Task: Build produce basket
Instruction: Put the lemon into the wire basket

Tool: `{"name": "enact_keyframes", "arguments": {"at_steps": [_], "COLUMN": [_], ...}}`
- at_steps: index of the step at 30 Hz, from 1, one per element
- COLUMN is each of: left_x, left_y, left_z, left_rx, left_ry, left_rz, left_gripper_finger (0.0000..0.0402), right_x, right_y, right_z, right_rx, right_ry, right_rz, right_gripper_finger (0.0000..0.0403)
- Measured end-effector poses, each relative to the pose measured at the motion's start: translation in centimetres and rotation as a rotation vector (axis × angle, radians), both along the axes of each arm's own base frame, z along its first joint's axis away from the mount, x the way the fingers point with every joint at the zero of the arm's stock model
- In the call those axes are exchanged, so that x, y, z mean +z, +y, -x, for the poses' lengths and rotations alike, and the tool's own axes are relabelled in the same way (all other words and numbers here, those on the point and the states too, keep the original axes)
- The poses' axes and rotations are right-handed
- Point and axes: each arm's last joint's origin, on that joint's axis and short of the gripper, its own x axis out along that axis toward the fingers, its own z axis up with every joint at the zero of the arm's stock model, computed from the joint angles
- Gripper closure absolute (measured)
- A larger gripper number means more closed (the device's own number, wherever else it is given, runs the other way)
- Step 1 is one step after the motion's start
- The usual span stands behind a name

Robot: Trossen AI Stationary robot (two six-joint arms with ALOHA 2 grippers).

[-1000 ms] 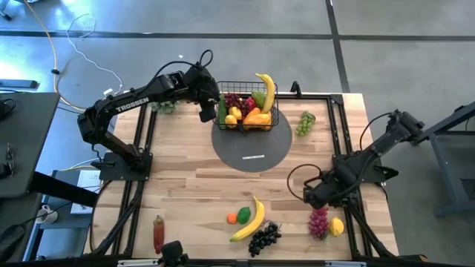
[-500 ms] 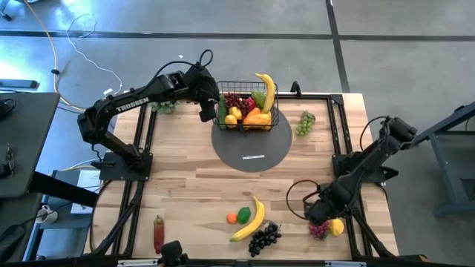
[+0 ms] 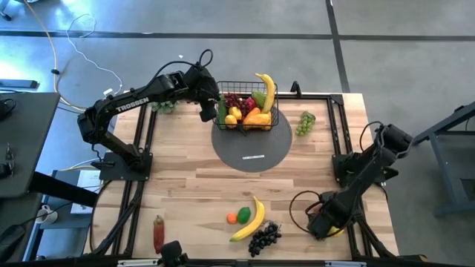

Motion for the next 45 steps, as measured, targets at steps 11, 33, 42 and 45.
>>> {"name": "enact_keyframes", "arguments": {"at_steps": [11, 33, 42, 45], "left_x": [0.0, 0.0, 0.0, 0.0], "left_y": [0.0, 0.0, 0.0, 0.0], "left_z": [0.0, 0.0, 0.0, 0.0], "left_rx": [0.004, 0.005, 0.003, 0.004], "left_ry": [-0.003, -0.004, -0.003, -0.004], "left_rz": [0.003, 0.004, 0.003, 0.004], "left_gripper_finger": [0.0234, 0.0234, 0.0234, 0.0234], "right_x": [-2.3, -6.1, -6.9, -6.9], "right_y": [1.3, 3.2, 3.3, 3.3], "right_z": [-0.4, 0.0, -0.1, -0.2], "right_rx": [0.012, 0.002, 0.012, 0.011], "right_ry": [0.074, 0.149, 0.157, 0.153], "right_rz": [0.005, 0.094, 0.111, 0.105], "right_gripper_finger": [0.0157, 0.0157, 0.0159, 0.0177]}}
